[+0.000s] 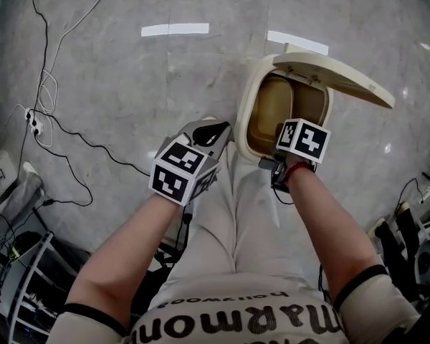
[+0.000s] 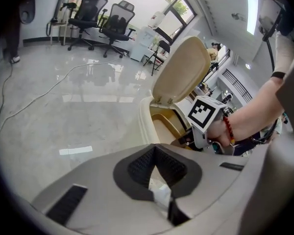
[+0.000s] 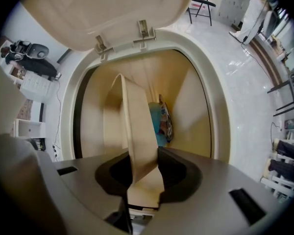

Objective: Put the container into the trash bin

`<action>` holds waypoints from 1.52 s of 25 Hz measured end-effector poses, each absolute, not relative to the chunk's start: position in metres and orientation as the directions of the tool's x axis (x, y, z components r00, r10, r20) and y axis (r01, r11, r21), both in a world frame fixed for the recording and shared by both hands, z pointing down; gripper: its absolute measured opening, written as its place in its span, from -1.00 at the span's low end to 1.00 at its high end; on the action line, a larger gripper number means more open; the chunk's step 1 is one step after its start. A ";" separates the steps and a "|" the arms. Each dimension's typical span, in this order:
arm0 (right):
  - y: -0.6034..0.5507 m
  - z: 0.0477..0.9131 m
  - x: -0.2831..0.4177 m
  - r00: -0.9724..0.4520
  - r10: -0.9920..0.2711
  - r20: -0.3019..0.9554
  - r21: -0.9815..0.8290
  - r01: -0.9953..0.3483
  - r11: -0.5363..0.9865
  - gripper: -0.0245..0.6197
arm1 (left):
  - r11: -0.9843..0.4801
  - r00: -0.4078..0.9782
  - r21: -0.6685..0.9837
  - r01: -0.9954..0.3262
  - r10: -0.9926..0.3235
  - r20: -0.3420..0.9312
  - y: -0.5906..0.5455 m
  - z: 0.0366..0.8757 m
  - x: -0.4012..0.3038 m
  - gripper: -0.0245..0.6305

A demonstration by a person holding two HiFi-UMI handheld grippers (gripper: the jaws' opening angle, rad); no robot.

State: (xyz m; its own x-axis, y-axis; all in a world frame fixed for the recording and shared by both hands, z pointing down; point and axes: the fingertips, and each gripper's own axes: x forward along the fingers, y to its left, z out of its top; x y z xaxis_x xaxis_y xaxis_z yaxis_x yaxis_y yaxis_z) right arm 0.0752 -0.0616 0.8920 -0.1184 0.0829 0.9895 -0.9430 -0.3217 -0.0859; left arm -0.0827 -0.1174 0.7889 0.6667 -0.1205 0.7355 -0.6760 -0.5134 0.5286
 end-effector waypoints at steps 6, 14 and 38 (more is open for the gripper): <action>-0.064 0.900 0.076 -0.115 0.095 0.989 -0.074 -0.932 -0.355 -0.60 | -0.483 0.680 0.550 -0.682 -0.141 0.719 -0.125 0.792 -0.076 -0.95; -0.067 0.906 0.078 -0.109 0.102 0.989 -0.063 -0.923 -0.381 -0.60 | -0.494 0.681 0.556 -0.668 -0.106 0.724 -0.113 0.797 -0.081 -0.95; -0.077 0.912 0.079 -0.147 0.011 0.989 -0.126 -0.882 -0.454 -0.41 | -0.481 0.672 0.547 -0.685 -0.128 0.729 -0.101 0.798 -0.088 -0.95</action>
